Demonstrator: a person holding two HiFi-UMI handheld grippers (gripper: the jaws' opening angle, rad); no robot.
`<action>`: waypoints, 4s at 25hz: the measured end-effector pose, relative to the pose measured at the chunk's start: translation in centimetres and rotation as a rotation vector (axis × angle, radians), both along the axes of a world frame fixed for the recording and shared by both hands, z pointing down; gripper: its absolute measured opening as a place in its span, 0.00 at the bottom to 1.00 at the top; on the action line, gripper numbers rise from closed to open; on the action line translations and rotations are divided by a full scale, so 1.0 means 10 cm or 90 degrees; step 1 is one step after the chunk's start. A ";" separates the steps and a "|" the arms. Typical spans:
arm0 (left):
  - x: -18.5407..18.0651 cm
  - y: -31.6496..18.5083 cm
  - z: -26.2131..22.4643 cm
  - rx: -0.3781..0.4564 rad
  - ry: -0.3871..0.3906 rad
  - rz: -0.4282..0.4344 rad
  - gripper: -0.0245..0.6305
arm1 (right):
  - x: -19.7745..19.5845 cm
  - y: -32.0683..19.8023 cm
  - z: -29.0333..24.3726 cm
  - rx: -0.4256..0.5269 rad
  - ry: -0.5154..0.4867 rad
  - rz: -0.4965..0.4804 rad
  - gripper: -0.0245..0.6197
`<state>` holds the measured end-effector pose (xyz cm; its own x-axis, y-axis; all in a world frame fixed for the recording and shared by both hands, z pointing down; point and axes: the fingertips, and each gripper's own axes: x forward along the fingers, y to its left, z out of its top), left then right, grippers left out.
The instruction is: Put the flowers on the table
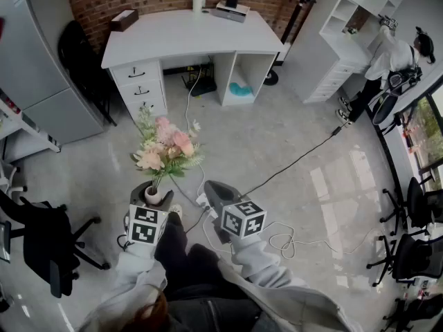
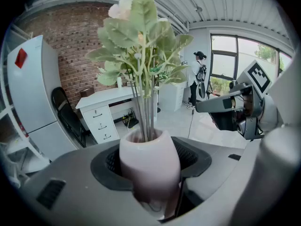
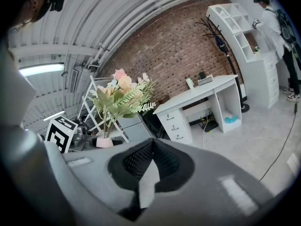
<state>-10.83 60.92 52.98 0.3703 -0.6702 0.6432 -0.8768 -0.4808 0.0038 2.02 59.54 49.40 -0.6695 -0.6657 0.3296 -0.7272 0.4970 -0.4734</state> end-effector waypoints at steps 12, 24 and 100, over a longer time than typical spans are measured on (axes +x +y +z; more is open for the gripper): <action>0.46 0.56 -0.03 0.024 0.027 0.043 0.43 | 0.45 0.63 -0.03 0.014 -0.003 0.008 0.04; 0.64 0.12 -0.33 0.067 0.064 0.071 0.43 | 0.49 0.21 -0.31 0.056 -0.017 0.048 0.04; 0.39 -7.43 -0.36 0.105 0.092 0.105 0.43 | -0.32 -7.21 -0.18 0.017 -0.116 -0.039 0.04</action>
<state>-6.89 -13.33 49.41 0.5631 -0.6846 0.4629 -0.7825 -0.6218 0.0323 -1.20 -12.58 47.56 -0.7557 -0.6292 0.1817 -0.5988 0.5515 -0.5807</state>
